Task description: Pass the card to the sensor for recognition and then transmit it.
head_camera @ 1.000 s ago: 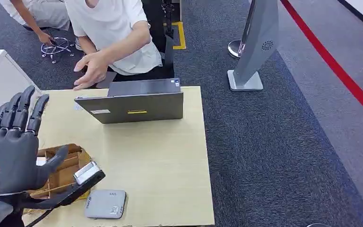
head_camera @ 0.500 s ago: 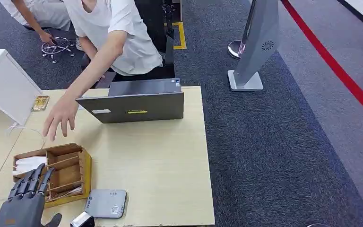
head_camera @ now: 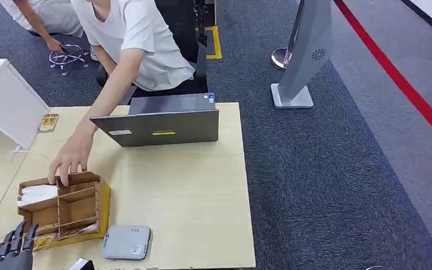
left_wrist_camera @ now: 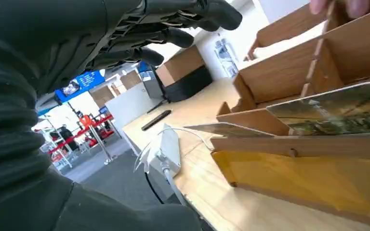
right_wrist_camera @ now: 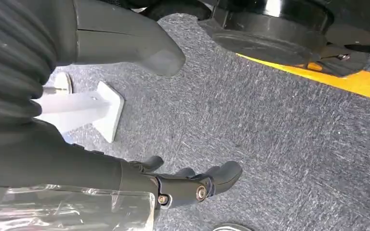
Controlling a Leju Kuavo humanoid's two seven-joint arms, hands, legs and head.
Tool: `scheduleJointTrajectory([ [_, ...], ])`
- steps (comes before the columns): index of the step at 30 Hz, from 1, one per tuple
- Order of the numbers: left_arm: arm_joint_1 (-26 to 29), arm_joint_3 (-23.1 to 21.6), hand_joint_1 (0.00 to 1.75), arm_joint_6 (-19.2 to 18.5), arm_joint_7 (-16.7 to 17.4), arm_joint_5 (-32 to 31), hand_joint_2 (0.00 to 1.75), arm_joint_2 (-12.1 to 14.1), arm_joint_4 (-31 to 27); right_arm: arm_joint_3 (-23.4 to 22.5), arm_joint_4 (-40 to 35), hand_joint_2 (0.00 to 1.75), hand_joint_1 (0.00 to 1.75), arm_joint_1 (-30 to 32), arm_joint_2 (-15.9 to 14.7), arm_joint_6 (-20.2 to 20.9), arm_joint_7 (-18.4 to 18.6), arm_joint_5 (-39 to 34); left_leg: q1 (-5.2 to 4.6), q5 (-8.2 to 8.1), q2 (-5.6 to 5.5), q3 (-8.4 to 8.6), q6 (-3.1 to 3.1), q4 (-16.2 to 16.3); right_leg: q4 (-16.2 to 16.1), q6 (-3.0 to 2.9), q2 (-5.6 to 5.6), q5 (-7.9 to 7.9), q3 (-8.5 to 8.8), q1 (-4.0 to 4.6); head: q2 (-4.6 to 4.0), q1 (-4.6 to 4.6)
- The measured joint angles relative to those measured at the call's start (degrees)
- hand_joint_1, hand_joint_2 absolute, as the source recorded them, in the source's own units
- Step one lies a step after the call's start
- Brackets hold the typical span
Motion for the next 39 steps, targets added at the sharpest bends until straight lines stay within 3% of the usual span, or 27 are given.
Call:
scheduleJointTrajectory([
  [8, -4.9, 0.1, 0.0, 11.4, 4.1, 0.0, 1.75, 2.3, 7.1, 1.4, 0.0, 1.75, 0.0, 0.2, 0.0, -0.4, -0.2, 0.0, 0.0, 0.01, -0.02, 0.08, 0.0, 0.0, 0.0, 0.0, -0.03, 0.01, -0.05, 0.0, 0.0, -0.04],
  [11, -6.4, -0.2, 0.0, 13.0, 4.4, 0.0, 1.75, 2.9, 9.6, 1.9, 0.0, 1.75, 0.0, 0.2, 0.0, -0.3, -0.3, 0.1, 0.01, 0.01, -0.01, 0.09, -0.01, 0.0, 0.0, 0.0, -0.01, 0.01, -0.05, 0.01, 0.0, -0.02],
  [22, -9.0, -3.6, 0.0, 12.1, 6.1, 0.0, 1.75, 3.7, 13.0, 2.7, 0.1, 1.75, 0.0, 0.3, 0.0, -0.1, -0.6, 1.1, -0.01, 0.01, -0.01, 0.07, 0.0, 0.0, 0.0, 0.01, 0.01, 0.02, 0.03, 0.0, 0.0, -0.02],
  [39, -10.8, -12.3, 0.0, 10.0, 7.3, 0.0, 1.75, 5.4, 15.1, 2.7, 0.8, 1.75, 0.0, 0.2, 0.0, 1.2, -2.4, 3.1, -0.01, 0.01, -0.01, 0.06, 0.01, 0.0, 0.0, 0.0, 0.01, 0.02, 0.03, 0.0, 0.0, -0.02],
])
